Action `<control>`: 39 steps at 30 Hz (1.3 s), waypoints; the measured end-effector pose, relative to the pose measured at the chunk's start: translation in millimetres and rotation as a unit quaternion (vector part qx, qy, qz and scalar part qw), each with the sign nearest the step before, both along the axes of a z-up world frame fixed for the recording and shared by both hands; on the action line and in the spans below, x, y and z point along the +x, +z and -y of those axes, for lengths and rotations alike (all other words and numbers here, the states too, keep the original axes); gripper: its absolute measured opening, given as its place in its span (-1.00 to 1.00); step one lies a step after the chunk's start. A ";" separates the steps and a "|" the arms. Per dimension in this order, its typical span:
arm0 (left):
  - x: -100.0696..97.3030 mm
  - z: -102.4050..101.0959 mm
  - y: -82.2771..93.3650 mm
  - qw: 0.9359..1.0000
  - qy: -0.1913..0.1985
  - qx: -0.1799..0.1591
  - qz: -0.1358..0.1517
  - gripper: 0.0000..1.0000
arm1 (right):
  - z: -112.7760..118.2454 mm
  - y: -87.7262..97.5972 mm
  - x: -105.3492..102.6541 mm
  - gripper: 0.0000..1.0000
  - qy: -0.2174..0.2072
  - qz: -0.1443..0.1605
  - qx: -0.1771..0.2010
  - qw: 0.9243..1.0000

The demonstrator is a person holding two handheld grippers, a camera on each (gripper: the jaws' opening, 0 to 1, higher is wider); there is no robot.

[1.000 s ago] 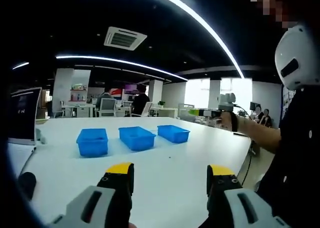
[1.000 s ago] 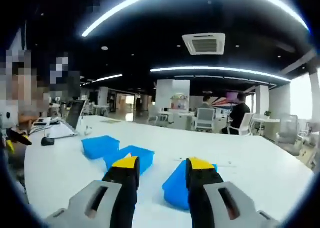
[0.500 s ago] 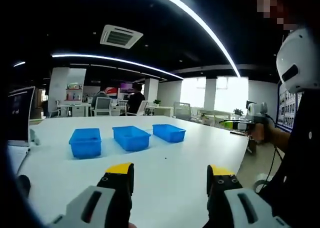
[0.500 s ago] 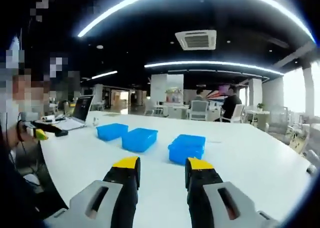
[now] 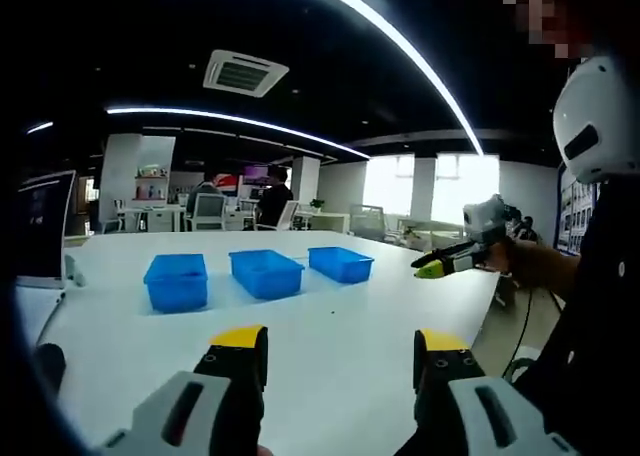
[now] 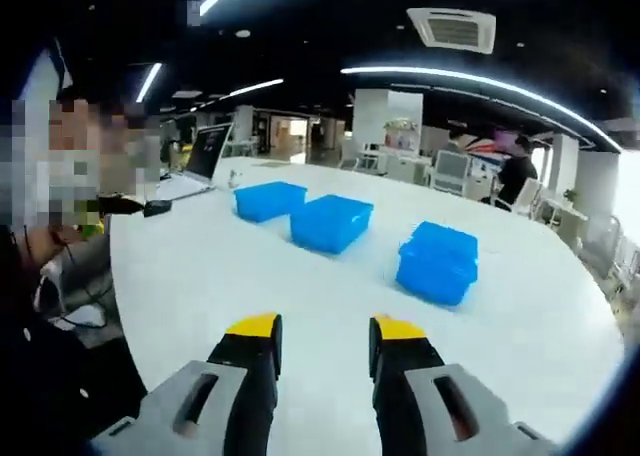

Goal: Pick up the resistors one by one and place each resistor into its matching bin, sorting the parts by color and model until every resistor is separated into the correct bin for its type

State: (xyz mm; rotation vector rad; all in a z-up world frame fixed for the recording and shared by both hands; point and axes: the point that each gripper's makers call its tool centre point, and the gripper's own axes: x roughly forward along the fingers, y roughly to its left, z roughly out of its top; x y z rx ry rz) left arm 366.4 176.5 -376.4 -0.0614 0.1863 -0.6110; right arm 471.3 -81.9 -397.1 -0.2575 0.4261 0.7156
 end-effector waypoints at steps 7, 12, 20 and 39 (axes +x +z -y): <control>-4.7 -10.2 -4.2 1.000 0.012 -0.002 -0.003 0.20 | -45.5 -9.3 25.0 -0.40 0.092 -0.043 -0.078 0.992; -5.4 -10.2 -3.2 1.000 0.013 -0.005 -0.001 0.20 | -70.3 -25.7 33.7 -0.41 0.141 -0.067 -0.136 0.978; -8.0 -8.6 -3.7 1.000 0.014 -0.007 -0.003 0.20 | -99.6 -50.2 52.3 -0.49 0.187 -0.111 -0.192 0.957; -12.3 -17.1 -6.5 1.000 0.030 -0.004 -0.003 0.20 | -102.5 -85.7 60.4 -0.66 0.206 -0.160 -0.254 0.931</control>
